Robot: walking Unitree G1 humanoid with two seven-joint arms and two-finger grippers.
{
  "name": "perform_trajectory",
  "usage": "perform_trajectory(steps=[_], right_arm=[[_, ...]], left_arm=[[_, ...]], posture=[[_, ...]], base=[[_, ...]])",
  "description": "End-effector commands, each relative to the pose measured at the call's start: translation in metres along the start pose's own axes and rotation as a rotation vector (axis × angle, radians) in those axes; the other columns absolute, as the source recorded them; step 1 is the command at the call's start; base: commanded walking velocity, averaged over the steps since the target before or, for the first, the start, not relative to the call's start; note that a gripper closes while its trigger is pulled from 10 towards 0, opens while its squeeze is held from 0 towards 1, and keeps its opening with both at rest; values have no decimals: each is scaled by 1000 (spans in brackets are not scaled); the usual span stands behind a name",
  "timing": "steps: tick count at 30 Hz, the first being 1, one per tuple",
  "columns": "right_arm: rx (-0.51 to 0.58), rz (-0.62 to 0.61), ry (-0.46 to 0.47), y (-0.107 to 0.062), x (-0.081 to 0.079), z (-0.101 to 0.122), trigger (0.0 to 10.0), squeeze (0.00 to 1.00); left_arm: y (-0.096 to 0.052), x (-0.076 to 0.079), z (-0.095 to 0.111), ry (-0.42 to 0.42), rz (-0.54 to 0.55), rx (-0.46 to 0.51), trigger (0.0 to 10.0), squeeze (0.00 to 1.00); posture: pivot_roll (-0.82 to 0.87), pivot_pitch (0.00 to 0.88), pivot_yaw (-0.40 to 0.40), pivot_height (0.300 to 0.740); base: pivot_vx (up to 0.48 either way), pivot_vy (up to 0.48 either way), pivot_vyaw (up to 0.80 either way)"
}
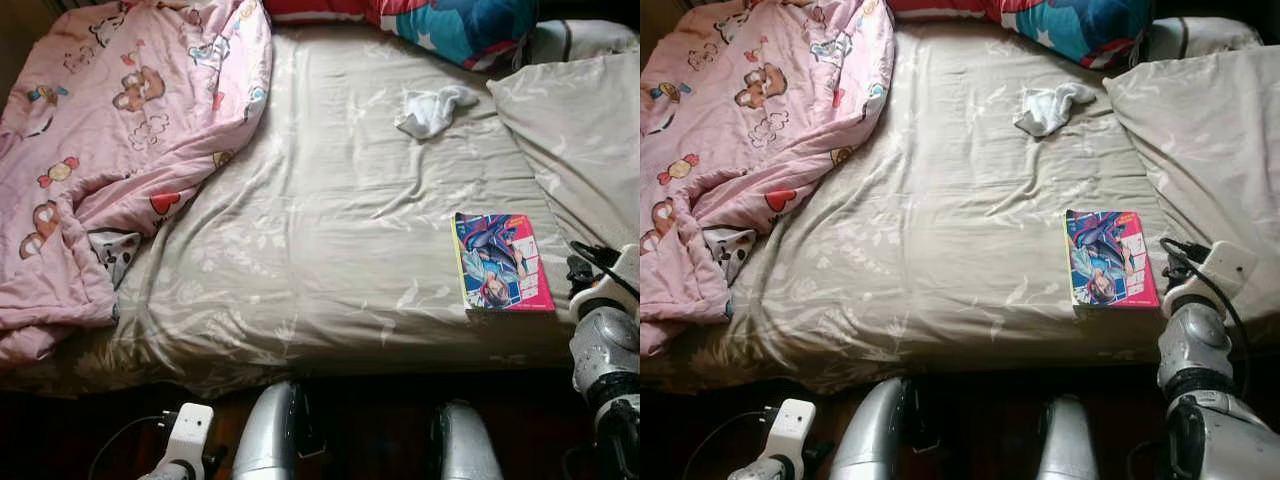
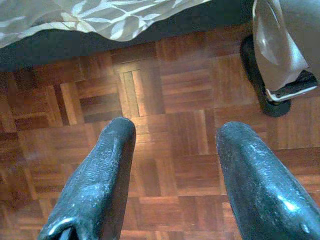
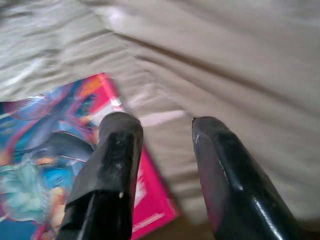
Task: Clean up the room
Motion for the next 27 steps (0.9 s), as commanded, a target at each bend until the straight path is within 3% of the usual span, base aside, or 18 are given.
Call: perform_trajectory(steps=[1,4,5,12,16,18,22,27], right_arm=[[-35,115,-23,-13,-22,-29,10000,0],[-41,187,-19,-26,-40,-51,10000,0],[-79,204,-31,-38,-48,-70,10000,0],[-193,201,2,-78,-58,-125,10000,0],[-220,209,-24,-88,-59,-137,10000,0],[-206,275,-97,-91,-66,-138,10000,0],[-221,292,-155,-92,-65,-140,10000,0],[-364,227,-171,-97,-45,-159,10000,0]], left_arm=[[-4,-5,-18,10,11,-61,10000,0],[-4,-2,-17,8,11,-58,10000,0],[-3,0,-17,7,10,-55,10000,0],[0,8,-12,-2,4,-45,10000,0],[1,12,-10,-11,1,-40,10000,0],[2,15,-7,-26,-1,-34,10000,0],[3,18,-4,-50,1,-26,10000,0],[6,22,2,-102,15,-18,10000,0]], posture=[[-78,274,150,625],[-80,271,146,630],[-87,267,142,640],[-110,243,124,680],[-120,226,109,700],[-129,215,98,715],[-137,199,87,730],[-136,140,54,740]], base=[[0,0,0],[0,0,0],[0,0,0],[0,0,0],[0,0,0],[0,0,0],[0,0,0],[0,0,0]])
Point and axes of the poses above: a point about 5 cm out from each wrist's last joint towards the gripper, its own y axis pointing out of the wrist towards the gripper, its own z axis along the axis of the wrist's last joint, x = y × z, the point moved 2 cm from there along y, pointing out of the wrist towards the gripper, and after that the axes turned 10 degrees about -y, right-handed, at the moved point
